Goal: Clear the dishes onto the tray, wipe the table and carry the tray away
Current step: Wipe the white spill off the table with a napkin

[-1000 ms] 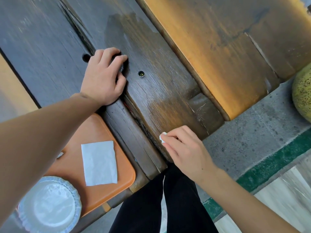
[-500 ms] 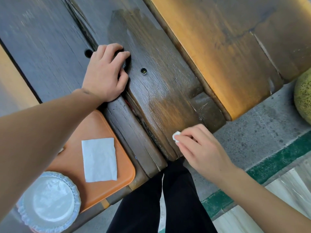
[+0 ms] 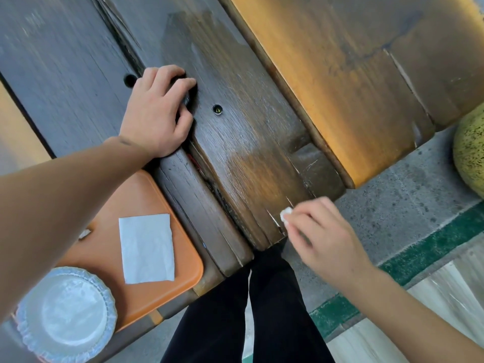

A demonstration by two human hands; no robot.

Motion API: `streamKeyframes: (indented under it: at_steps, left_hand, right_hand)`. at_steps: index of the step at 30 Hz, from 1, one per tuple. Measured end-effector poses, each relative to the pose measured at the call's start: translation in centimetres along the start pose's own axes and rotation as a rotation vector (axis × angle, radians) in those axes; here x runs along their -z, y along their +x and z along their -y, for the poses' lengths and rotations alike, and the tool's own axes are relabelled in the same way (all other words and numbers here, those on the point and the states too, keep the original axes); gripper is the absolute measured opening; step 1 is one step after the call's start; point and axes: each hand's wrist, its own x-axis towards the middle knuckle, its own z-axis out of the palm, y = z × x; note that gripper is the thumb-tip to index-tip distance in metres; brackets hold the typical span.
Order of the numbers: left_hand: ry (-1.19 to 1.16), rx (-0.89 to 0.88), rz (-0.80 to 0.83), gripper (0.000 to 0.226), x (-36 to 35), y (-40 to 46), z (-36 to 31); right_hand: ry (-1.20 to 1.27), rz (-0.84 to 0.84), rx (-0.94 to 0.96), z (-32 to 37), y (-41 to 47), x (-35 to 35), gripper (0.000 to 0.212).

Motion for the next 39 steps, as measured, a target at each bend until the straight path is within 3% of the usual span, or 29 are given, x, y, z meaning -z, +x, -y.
streamKeyframes:
  at_steps: [5, 11, 13, 17, 36, 39]
  left_hand:
    - [0.005, 0.008, 0.010, 0.046, -0.1, 0.0, 0.1]
    - [0.006, 0.008, 0.023, 0.046, 0.1, 0.1, 0.2]
    - [0.006, 0.006, 0.027, 0.046, 0.0, 0.1, 0.2]
    - [0.013, 0.010, 0.030, 0.046, 0.1, 0.1, 0.0]
    - [-0.005, 0.016, 0.008, 0.046, 0.1, 0.0, 0.0]
    - [-0.010, 0.007, 0.007, 0.045, 0.0, 0.1, 0.0]
  right_hand:
    - [-0.060, -0.018, 0.109, 0.2, 3.8, -1.4, 0.013]
    - [-0.141, 0.208, 0.252, -0.9, -2.6, 0.1, 0.020]
    - [-0.148, 0.153, 0.268, -1.6, -2.6, 0.6, 0.016]
    - [-0.072, 0.004, 0.183, -0.6, 1.4, 0.1, 0.014]
    - [-0.156, 0.022, 0.047, 0.8, -0.8, -1.2, 0.018]
    - [-0.150, 0.094, 0.041, 0.2, -2.4, -0.6, 0.016]
